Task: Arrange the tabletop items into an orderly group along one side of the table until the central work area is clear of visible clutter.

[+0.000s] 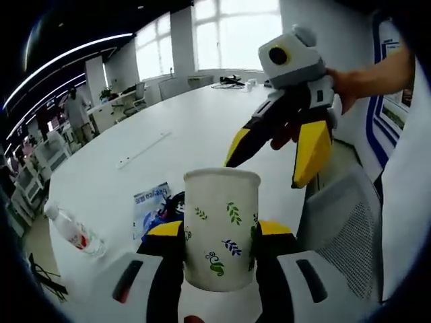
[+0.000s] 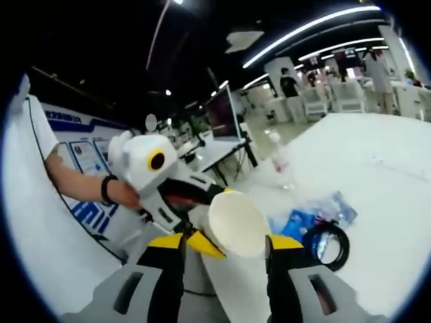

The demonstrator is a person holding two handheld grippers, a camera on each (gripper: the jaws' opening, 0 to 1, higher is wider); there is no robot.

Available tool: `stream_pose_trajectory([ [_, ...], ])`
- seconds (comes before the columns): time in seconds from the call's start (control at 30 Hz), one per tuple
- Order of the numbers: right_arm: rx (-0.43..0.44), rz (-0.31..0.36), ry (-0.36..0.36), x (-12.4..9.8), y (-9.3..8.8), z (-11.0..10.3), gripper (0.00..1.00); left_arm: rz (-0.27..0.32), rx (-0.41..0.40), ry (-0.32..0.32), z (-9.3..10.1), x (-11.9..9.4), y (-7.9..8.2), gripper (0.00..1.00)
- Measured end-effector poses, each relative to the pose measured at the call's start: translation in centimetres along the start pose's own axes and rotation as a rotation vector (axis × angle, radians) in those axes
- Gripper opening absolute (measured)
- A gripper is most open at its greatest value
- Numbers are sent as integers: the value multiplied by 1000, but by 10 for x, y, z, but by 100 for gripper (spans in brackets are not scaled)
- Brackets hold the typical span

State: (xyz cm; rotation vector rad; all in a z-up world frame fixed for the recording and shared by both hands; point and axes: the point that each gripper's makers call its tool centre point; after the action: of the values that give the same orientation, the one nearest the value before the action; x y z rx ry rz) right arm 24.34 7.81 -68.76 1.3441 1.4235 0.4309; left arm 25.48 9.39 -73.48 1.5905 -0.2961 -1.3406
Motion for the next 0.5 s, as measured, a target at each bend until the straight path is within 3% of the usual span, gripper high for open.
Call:
stream_pose_trajectory([
  [0.5, 17, -5, 73, 8, -5, -18, 23, -25, 58, -45, 30, 10, 13, 40],
])
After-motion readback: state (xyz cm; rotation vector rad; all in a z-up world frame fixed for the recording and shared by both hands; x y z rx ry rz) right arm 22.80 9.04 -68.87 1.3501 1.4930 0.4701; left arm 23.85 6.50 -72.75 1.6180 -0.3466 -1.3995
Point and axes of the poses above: the point that each gripper's makers call its tool centre point, and the gripper's own axes: x roughly forward along the fingers, z roughly to its right, y roughly out of its top, and after that the axes turned 14 degrees about -y, right-handed
